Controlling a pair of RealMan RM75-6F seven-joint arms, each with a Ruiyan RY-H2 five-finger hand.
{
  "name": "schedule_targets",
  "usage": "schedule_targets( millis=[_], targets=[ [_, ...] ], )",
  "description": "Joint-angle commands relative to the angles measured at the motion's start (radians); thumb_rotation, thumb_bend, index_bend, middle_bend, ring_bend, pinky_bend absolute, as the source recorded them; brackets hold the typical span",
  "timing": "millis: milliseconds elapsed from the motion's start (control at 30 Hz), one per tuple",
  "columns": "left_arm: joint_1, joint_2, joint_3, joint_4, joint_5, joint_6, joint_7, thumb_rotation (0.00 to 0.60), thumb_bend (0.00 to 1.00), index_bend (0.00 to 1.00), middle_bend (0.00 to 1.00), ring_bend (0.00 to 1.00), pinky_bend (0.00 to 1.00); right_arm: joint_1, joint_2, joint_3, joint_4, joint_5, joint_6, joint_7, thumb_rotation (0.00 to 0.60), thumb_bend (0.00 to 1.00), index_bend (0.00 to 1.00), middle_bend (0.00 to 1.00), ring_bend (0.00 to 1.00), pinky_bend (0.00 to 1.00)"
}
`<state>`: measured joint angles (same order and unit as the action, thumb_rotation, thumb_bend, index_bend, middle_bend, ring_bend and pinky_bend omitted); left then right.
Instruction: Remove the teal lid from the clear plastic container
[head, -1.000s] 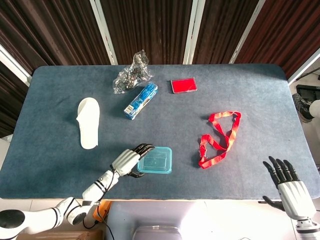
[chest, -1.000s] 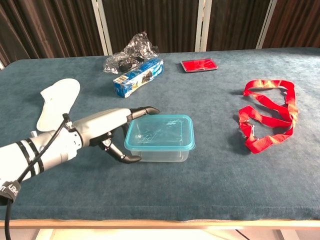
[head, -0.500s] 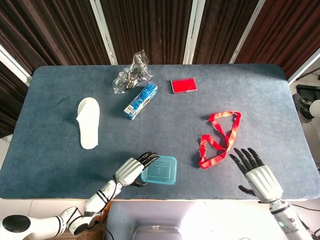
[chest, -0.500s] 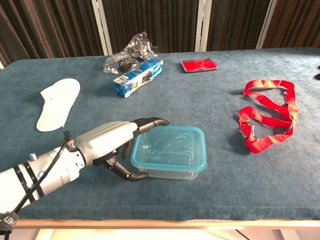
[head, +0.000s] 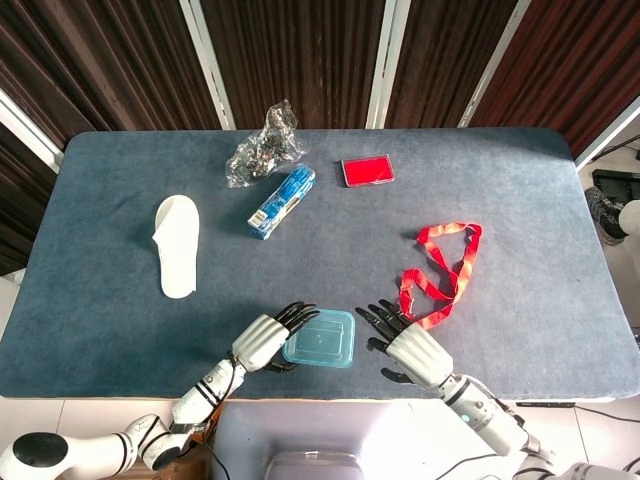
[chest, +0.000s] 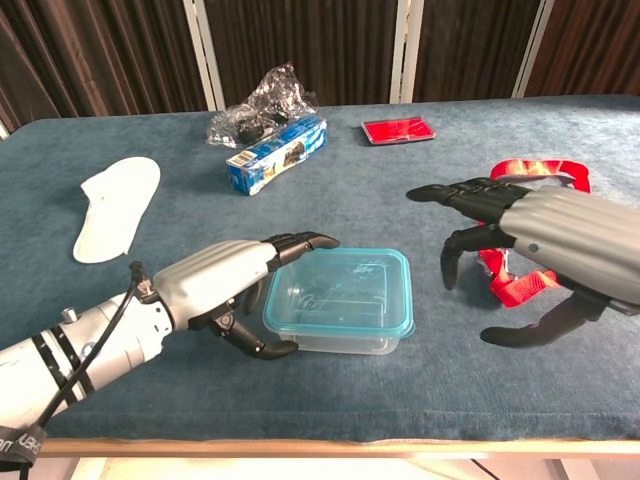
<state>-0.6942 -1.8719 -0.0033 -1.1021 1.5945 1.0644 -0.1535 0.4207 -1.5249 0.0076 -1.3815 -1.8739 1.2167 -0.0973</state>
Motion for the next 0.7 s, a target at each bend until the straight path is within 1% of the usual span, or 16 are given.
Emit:
schedule_targets(
  millis=[33,167,367,533,700],
  targets=[
    [0.0,0.001,0.0,-0.002,-0.001,0.0,0.001,0.6,0.35,0.0,0.67,0.5,0.63,0.019,-0.036,-0.005,0.02,-0.005,0.006,0.003,0.6,0.35,0.6,0.09,0.0,0.0],
    [-0.002,0.002,-0.001,-0.005,-0.004,-0.003,0.003,0.6,0.35,0.0,0.68,0.5,0.64,0.031,-0.076,-0.004,0.039,0.0,0.014,-0.019,0.6,0.36,0.62,0.11,0.0,0.0],
    [-0.003,-0.002,0.001,-0.002,0.0,0.001,0.017,0.6,0.35,0.0,0.68,0.51,0.64,0.043,-0.115,-0.001,0.051,0.022,0.013,-0.045,0.6,0.37,0.64,0.12,0.0,0.0],
    [-0.004,-0.005,0.002,0.001,-0.001,-0.002,0.022,0.6,0.35,0.0,0.69,0.51,0.65,0.051,-0.128,-0.002,0.055,0.045,0.004,-0.067,0.6,0.36,0.64,0.12,0.0,0.0],
    [-0.003,-0.005,0.002,0.0,-0.001,0.002,0.023,0.6,0.35,0.0,0.69,0.51,0.65,0.057,-0.125,-0.013,0.05,0.054,0.001,-0.069,0.6,0.37,0.64,0.12,0.0,0.0]
  ],
)
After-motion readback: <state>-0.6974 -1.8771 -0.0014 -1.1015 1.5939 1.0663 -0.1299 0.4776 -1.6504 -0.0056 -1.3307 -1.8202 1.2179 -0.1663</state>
